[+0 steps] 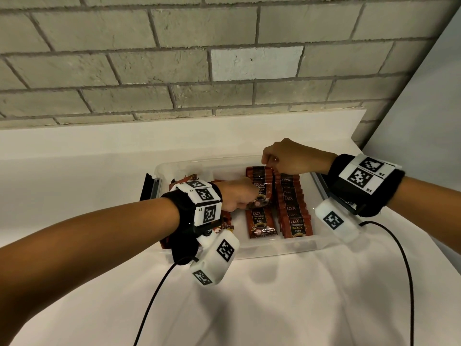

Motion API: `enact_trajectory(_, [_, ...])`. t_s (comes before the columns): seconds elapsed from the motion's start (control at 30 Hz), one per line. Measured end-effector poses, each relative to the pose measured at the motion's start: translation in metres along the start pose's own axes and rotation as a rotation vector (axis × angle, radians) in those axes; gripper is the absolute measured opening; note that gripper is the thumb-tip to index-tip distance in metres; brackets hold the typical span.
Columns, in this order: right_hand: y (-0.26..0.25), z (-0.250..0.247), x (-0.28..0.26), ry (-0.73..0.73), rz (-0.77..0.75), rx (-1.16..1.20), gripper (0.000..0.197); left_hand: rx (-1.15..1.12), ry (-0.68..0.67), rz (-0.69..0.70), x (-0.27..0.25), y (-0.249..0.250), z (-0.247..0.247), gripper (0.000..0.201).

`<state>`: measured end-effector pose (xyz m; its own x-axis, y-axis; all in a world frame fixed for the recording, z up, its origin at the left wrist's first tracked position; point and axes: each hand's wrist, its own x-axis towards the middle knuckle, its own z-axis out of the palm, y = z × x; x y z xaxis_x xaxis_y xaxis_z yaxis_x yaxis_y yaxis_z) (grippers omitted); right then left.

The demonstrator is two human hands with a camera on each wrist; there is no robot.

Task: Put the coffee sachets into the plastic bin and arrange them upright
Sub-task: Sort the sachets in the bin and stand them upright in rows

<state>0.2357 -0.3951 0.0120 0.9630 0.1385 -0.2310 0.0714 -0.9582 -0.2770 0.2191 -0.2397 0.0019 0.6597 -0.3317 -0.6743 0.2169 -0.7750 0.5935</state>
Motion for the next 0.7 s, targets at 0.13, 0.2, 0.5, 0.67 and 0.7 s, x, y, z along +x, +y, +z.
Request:
enact_trajectory(0.13, [0.001,-0.001,-0.002,-0.004,0.0,0.017,0.031,-0.024,-0.015,0.007,0.001,-0.003,-0.001,0.032])
enact_trajectory(0.2, [0.002,0.0,-0.004,-0.021,-0.004,0.03,0.033,-0.032,-0.025,0.017,0.005,-0.003,-0.001,0.029])
enact_trajectory(0.5, [0.004,-0.001,-0.006,-0.02,-0.015,0.101,0.036,-0.076,0.06,0.022,0.026,0.001,0.001,0.02])
enact_trajectory(0.67, [0.004,-0.008,-0.009,0.0,0.019,0.24,0.033,-0.003,0.103,0.022,0.012,0.0,-0.002,0.029])
enact_trajectory(0.7, [0.004,-0.01,-0.011,0.01,0.035,0.263,0.033,0.013,0.088,0.008,0.008,0.0,-0.003,0.031])
